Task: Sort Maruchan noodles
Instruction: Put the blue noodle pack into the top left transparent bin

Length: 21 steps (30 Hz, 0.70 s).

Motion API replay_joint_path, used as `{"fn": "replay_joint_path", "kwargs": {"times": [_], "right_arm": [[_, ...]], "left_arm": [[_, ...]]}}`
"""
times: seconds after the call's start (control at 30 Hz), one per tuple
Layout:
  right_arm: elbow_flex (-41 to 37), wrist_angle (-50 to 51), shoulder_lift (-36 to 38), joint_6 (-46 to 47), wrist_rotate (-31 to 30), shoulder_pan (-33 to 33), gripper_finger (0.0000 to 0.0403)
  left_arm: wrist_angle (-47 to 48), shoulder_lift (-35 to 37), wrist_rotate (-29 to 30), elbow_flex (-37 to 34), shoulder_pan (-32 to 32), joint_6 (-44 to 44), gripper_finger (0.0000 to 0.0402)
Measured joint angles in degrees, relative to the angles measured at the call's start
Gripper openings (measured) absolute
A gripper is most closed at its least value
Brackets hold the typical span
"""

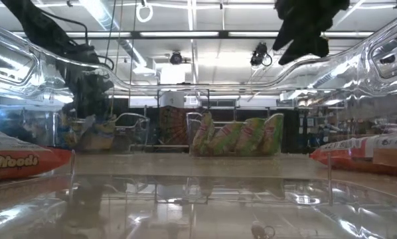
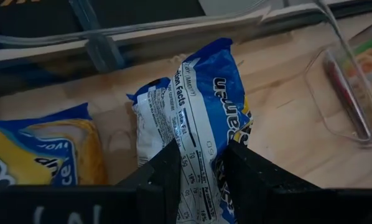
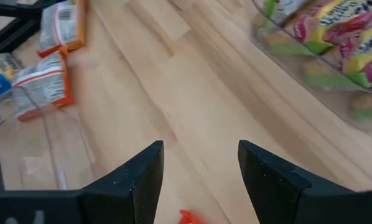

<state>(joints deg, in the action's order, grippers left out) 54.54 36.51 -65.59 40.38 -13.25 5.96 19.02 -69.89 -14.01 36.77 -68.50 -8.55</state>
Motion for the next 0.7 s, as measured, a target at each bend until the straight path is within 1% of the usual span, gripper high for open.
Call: {"fn": "replay_joint_path", "kwargs": {"times": [0.07,0.17,0.33,0.4,0.53,0.7], "right_arm": [[-0.3,-0.2,0.1,-1.0,1.2,-1.6,0.0213],[-0.3,-1.4,0.1,-3.0,2.3,-3.7,0.0213],[-0.3,-2.6,0.1,-4.5,2.9,-6.4,0.0213],[-0.3,-2.7,0.1,-4.7,3.5,-7.3,0.0213],[-0.3,-3.0,0.1,-6.7,4.3,-8.7,0.0213],[-0.3,-3.0,0.0,-8.7,4.4,-9.5,0.0213]], "left_arm": [[0.4,0.0,0.8,0.0,0.6,0.7,0.0116],[1.6,0.0,5.0,0.1,2.8,3.3,0.0116],[9.7,-1.6,16.5,4.9,8.2,4.8,0.0116],[12.1,-2.1,19.8,7.4,9.1,4.2,0.0116],[17.6,-4.8,21.0,10.5,9.1,2.8,0.0116],[20.2,-7.1,24.0,11.4,10.2,4.4,0.0117]]}}
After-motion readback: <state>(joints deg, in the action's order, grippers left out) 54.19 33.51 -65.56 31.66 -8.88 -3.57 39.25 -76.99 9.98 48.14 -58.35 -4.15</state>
